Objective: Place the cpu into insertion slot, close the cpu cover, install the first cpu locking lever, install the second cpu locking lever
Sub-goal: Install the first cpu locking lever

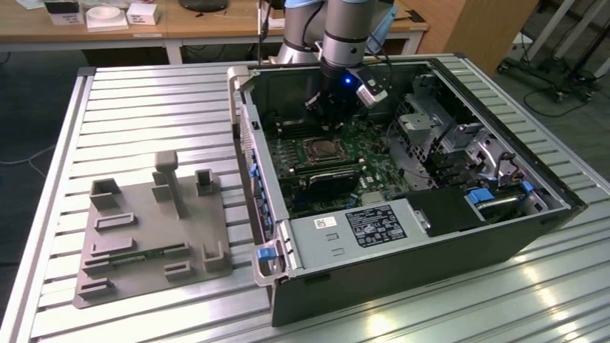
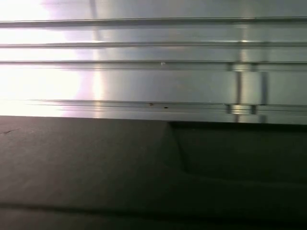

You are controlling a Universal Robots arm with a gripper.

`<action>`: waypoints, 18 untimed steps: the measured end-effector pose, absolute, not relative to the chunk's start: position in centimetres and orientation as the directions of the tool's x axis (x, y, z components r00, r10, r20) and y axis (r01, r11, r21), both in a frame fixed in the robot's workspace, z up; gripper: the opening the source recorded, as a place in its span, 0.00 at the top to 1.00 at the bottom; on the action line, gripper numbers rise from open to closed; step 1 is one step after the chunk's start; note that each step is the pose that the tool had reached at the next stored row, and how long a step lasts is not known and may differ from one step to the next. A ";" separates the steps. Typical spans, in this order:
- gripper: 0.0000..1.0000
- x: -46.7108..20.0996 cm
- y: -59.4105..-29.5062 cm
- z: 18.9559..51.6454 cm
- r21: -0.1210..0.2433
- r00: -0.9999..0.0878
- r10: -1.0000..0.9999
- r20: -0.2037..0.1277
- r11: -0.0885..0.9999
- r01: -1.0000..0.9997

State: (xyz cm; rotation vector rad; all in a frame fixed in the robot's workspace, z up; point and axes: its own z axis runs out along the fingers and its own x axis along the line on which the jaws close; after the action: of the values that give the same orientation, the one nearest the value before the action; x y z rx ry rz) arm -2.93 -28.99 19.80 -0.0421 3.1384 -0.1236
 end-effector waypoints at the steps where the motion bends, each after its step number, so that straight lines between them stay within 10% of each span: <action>1: 0.90 -2.9 -29.0 19.8 -0.081 -1.000 -0.027 0.001 0.996 -0.027; 18: 0.90 -2.8 -28.7 19.6 -0.081 -1.000 -0.027 0.002 0.996 -0.027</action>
State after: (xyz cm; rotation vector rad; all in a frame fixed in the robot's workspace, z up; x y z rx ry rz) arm -2.77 -28.68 19.64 -0.0425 3.1391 -0.1274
